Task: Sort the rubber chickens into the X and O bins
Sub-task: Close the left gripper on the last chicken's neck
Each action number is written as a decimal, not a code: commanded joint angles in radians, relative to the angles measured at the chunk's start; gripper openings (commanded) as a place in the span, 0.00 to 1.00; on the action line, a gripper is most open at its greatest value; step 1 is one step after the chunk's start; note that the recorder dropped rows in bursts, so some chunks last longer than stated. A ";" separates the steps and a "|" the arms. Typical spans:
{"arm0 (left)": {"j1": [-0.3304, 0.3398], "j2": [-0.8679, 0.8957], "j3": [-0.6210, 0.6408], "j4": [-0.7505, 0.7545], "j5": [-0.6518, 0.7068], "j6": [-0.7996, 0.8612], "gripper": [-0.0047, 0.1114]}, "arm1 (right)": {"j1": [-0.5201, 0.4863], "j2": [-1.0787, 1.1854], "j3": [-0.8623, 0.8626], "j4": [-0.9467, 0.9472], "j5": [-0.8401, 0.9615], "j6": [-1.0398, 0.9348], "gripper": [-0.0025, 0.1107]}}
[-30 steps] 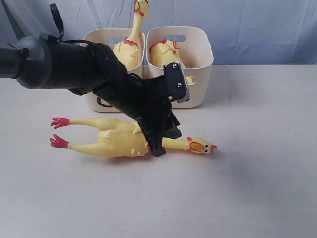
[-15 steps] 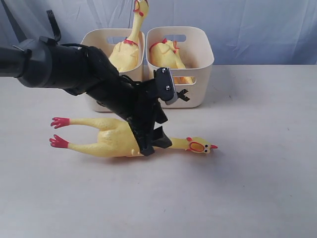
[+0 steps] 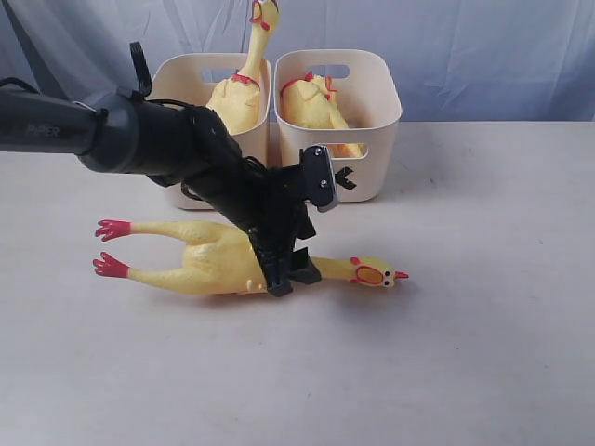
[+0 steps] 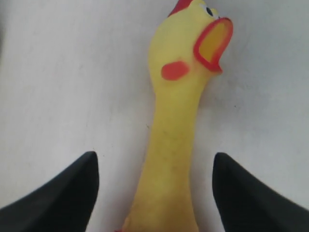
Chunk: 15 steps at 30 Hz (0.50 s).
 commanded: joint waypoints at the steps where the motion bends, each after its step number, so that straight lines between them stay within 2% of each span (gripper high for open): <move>1: -0.010 0.022 -0.019 0.034 0.009 0.005 0.59 | -0.004 -0.004 0.004 -0.004 -0.002 -0.002 0.02; 10: -0.019 0.052 -0.023 0.050 0.023 0.024 0.57 | -0.004 -0.004 0.004 -0.004 -0.002 -0.002 0.02; 15: -0.019 0.068 -0.024 0.046 0.027 0.024 0.46 | -0.004 -0.004 0.004 -0.004 -0.002 -0.002 0.02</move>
